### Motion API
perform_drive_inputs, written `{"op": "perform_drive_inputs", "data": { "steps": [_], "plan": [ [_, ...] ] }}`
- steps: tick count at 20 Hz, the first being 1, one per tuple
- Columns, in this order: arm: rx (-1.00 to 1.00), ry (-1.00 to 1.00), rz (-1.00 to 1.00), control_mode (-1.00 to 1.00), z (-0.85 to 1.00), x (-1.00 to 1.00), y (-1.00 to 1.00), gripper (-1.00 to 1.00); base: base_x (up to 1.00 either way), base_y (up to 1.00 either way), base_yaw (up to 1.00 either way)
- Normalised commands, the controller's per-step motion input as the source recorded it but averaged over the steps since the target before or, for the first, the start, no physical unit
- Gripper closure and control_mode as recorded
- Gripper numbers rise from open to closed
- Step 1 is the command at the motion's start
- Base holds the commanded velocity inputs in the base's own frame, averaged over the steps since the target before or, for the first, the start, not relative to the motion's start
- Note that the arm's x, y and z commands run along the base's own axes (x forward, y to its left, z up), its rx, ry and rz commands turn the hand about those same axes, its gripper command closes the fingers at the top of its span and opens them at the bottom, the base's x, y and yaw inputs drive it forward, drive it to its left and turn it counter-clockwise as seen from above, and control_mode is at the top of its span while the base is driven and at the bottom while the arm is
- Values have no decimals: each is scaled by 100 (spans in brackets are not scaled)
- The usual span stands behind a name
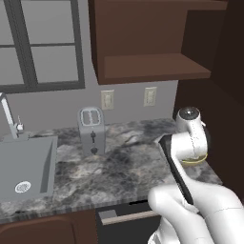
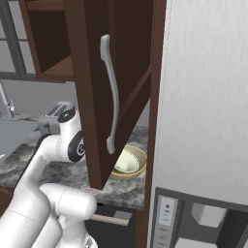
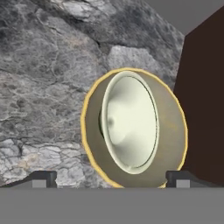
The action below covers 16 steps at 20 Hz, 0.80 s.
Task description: Pick up the bowls on the counter and stack them on top of one another in the open cabinet. Place the smaller bowl on top of the larger bowl.
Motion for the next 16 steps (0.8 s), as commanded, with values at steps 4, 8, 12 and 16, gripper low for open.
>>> {"op": "perform_drive_inputs", "data": {
  "steps": [4,8,12,16],
  "plan": [
    [1,1,2,-100,-2,-14,4,-100,0,0,0],
    [0,0,1,-100,-11,6,0,-100,0,0,0],
    [0,3,2,-100,-28,11,0,-100,0,0,0],
    [2,6,2,-100,-34,9,0,-100,0,0,0]
  ]
}}
